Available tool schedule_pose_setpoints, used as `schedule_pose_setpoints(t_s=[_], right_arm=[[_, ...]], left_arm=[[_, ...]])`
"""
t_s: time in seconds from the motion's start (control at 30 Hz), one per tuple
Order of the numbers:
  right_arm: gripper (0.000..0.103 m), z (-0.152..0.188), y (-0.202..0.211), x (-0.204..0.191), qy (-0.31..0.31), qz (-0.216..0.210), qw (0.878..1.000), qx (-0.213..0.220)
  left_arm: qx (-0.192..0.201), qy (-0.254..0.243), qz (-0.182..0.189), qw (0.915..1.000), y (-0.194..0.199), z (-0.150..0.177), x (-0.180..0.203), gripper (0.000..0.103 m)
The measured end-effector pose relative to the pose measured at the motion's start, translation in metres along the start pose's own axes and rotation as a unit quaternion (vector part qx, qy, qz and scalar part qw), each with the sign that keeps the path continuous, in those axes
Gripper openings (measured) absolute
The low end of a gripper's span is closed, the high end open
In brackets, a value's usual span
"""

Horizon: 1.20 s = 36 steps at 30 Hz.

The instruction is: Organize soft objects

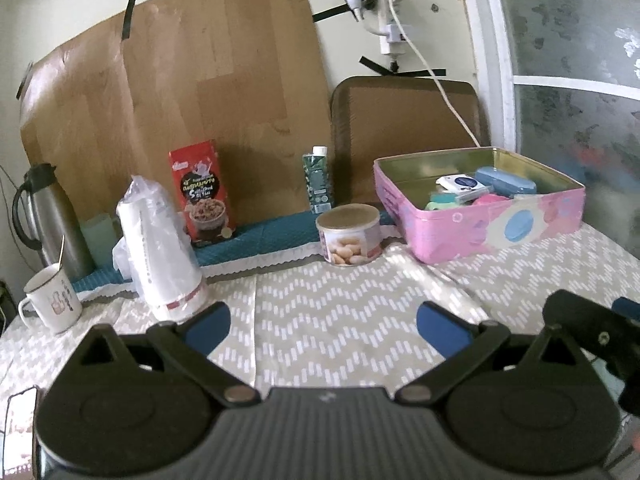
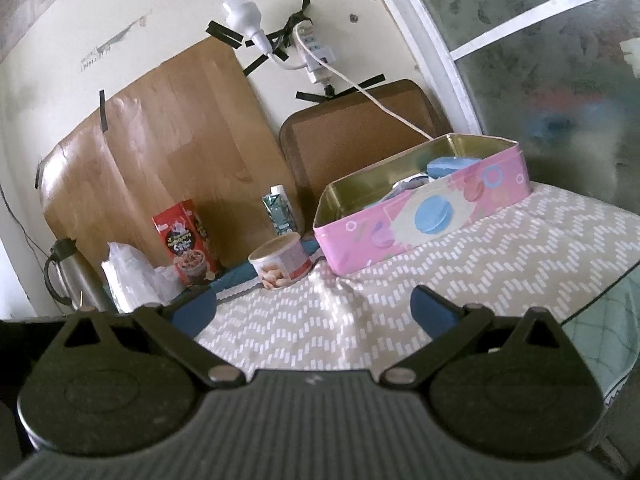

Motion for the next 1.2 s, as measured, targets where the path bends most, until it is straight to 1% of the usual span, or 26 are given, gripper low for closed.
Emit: schedule_pose_setpoints(t_s=[0.4,0.63,1.2], right_arm=[[0.103,-0.005,0.024,0.014,-0.024,-0.016,0.999,0.020],[0.103,-0.006,0.021,0.018,-0.041,-0.020,0.999,0.015],[0.103,-0.005,0.021,0.014,-0.033,-0.022,0.999,0.017]], left_arm=[[-0.011,-0.001,0.014,0.9998,0.018,0.001,0.024,0.103],[-0.015,-0.015,0.017,0.9996,0.020,0.003,0.031,0.103],[-0.020,-0.023,0.023,0.9993,0.023,0.004,0.034,0.103]])
Point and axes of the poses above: each gripper's, at about its wrist camera, not at the fingertips, and y roughly against the way its jaws point, x to its right, z to its underside, the point moved 4 cm from there along -y, roughly the way its jaws point, and after that the axes turned 15 degrees about z, right-handed, at the moved point
